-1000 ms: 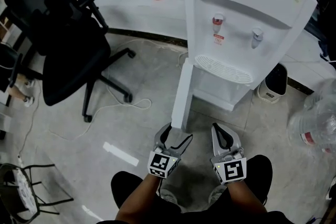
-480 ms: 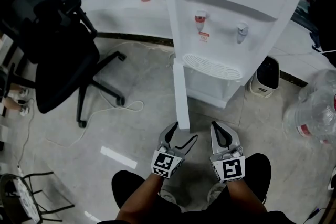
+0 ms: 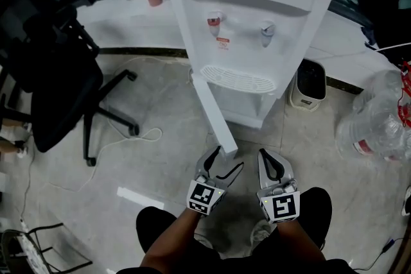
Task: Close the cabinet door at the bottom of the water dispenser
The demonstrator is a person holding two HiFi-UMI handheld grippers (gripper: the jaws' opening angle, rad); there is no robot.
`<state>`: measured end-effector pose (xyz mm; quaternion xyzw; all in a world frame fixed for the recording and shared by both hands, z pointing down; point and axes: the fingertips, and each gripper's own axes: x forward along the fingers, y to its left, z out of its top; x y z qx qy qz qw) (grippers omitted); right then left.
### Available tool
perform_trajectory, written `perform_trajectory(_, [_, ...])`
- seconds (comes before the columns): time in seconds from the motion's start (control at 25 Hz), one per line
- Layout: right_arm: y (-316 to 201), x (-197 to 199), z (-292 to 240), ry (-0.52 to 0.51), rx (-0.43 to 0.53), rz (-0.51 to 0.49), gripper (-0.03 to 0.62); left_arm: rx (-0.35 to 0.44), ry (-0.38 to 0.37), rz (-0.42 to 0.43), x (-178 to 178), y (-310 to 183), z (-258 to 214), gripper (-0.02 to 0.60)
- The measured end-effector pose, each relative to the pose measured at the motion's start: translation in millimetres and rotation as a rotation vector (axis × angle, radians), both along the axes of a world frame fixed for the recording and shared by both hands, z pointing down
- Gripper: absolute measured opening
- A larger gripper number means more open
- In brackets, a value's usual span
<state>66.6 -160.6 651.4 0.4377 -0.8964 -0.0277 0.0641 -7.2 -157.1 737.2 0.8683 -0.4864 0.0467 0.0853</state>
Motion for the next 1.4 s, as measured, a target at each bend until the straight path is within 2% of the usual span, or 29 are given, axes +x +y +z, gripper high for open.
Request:
perform_trajectory(0.48, [-1.9, 30.6, -4.6, -0.003, 0.004, 0.061, 0.003, 0.008, -0.004, 0.042, 38.4, -25.1, -1.2, 0.374])
perform_trajectory(0.96, [-5.5, 44.4, -4.0, -0.019, -0.009, 0.095, 0.003, 0.025, -0.005, 0.061, 75.0, -60.4, -2.8, 0.374])
perform_trajectory(1.2, [-7.3, 50.7, 1.0, -0.021, -0.01, 0.1, 0.005, 0.018, 0.006, 0.02, 79.8, -83.5, -4.1, 0.39])
perform_trajectory(1.4, [-10.8, 53.1, 0.0, -0.036, -0.015, 0.106, 0.004, 0.01, -0.011, 0.023, 84.0, -103.2, -3.7, 0.39])
